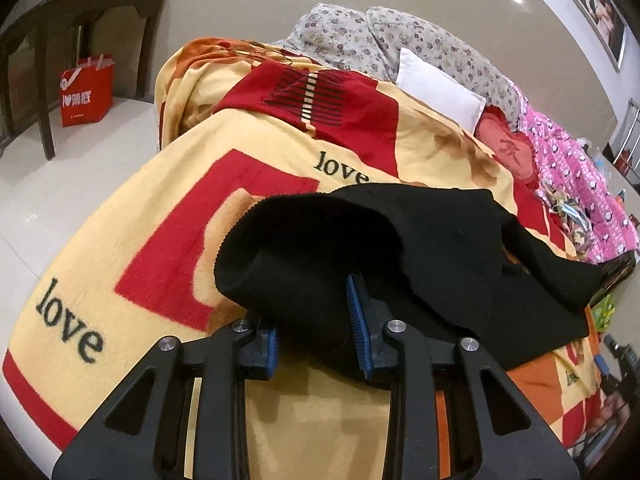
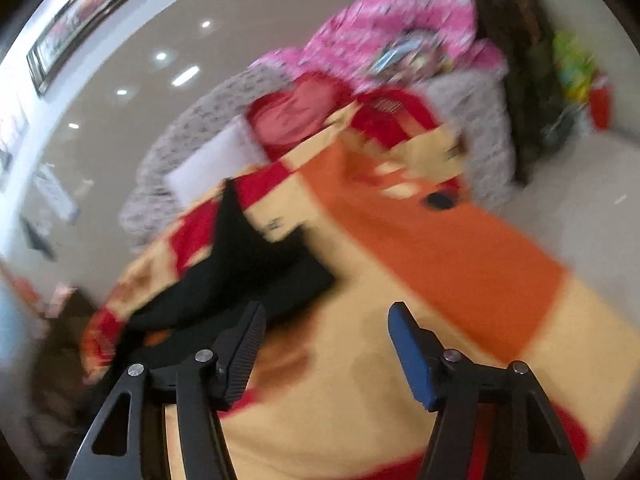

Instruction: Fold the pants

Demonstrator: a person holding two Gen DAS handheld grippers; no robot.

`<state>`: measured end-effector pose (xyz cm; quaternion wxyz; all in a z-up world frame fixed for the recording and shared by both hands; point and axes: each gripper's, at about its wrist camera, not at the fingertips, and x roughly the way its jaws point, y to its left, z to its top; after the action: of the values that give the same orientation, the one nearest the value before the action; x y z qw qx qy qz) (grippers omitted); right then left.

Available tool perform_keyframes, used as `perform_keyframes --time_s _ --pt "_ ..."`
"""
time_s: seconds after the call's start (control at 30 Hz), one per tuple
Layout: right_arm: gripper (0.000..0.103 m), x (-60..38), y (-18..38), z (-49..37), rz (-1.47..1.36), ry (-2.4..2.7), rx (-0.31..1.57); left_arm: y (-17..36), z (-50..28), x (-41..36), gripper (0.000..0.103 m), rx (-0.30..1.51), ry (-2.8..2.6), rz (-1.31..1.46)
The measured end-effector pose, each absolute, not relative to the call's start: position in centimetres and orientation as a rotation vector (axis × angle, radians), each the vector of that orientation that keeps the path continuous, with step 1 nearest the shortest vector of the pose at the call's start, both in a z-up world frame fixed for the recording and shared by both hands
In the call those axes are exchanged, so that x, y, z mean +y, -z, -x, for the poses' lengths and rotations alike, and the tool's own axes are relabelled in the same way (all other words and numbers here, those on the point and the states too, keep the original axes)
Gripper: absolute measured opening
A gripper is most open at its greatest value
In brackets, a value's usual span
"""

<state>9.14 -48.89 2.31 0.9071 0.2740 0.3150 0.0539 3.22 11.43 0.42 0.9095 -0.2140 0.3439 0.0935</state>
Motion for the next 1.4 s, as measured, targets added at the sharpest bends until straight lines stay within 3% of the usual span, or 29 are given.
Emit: perform_keyframes --time_s 0.1,0.27,0.3,0.37,0.43,0.47,0.77,1.0,1.17,1.4 --pt "0.061 -49.0 -1.3 -11.9 -0.674 -0.168 0.776 -0.1 -3.4 11.4 0.028 0.720 -0.208 0.443" --pt "0.061 -48.7 -0.9 -14.5 -0.824 -0.239 0.805 -0.2 -3.3 11.3 0.027 0.705 -0.211 0.466" --pt "0.057 -48.5 -0.8 -15.0 -0.836 -0.244 0.805 -0.3 -3.3 11.2 0.019 0.701 -0.207 0.466" --pt "0.038 -48.6 -0.3 -15.8 -0.852 -0.208 0.809 -0.3 -3.3 11.3 0.007 0.703 -0.203 0.487" --pt "0.006 -49.0 0.5 -16.2 -0.871 -0.172 0.824 -0.7 -3.1 11.3 0.005 0.698 -0.200 0.499" --pt "0.004 -49.2 0.8 -16.3 -0.879 -0.167 0.829 -1.1 -2.8 11.2 0.005 0.689 -0.198 0.498" --pt "0.004 -50.3 -3.2 -10.0 -0.761 -0.228 0.748 -5.1 2.7 13.2 0.005 0.649 -0.112 0.571" --pt "0.004 -50.7 -0.5 -6.3 -0.728 -0.226 0.822 -2.6 3.4 13.2 0.006 0.739 -0.164 0.507" --pt "0.005 -50.8 -1.6 -6.0 -0.601 -0.029 0.749 -1.9 4.0 14.4 0.025 0.749 -0.298 0.420" --pt "0.007 -43.4 -6.6 -7.1 -0.279 -0.154 0.598 -4.7 5.8 14.6 0.025 0.631 -0.343 0.369"
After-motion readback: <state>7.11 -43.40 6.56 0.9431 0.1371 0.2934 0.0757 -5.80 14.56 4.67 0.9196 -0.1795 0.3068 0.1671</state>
